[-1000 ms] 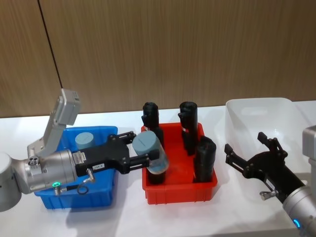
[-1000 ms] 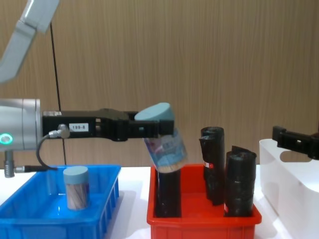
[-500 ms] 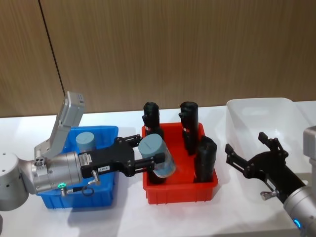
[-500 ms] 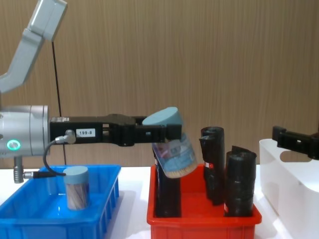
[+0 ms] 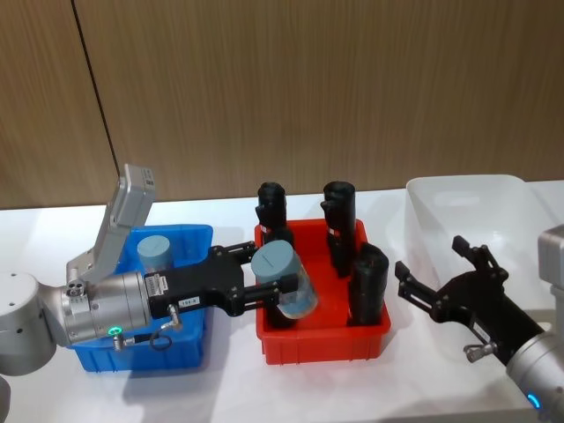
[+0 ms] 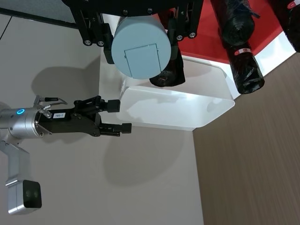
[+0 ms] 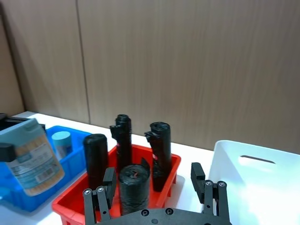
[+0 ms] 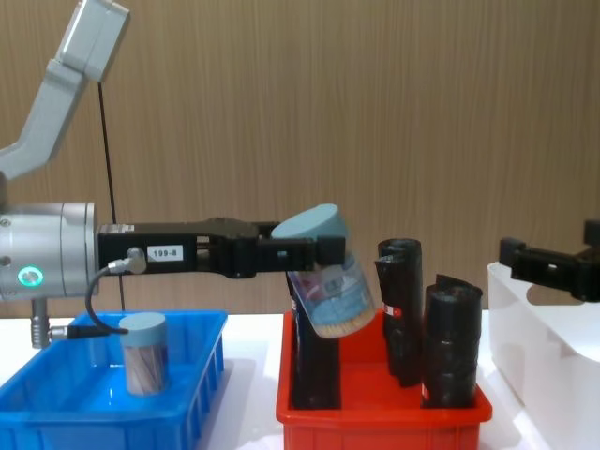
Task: Pick the cotton swabs from the blue box and place them into the white box.
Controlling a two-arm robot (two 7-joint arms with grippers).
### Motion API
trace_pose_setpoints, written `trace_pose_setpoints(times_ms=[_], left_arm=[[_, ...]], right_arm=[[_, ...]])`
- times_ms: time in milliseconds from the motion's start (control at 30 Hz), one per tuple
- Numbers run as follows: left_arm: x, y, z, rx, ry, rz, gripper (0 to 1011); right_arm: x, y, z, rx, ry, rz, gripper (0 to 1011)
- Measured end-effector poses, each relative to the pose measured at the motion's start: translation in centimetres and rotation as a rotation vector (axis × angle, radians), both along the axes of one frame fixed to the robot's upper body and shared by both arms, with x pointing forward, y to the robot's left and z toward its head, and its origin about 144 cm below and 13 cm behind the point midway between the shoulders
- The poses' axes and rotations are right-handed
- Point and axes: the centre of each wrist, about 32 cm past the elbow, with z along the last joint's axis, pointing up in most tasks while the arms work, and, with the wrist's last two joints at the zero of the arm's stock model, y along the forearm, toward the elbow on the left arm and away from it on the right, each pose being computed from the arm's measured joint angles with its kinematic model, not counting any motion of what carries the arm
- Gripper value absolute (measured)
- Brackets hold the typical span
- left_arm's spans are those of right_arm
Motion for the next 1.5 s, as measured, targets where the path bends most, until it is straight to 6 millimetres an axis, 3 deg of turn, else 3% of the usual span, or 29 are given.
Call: trace_pose_setpoints(times_ms=[833, 1500], left_arm=[[0.1, -0.1, -0.1, -0.003, 0.002, -0.004, 660], [0.1, 0.0, -0.1, -0.002, 0.003, -0.004, 660]], right_arm=[[2.0, -1.2, 2.5, -0.062, 0.047, 0.342, 1002], [5.2, 1.1, 3.6, -0.082, 0.11, 0.586, 1002]])
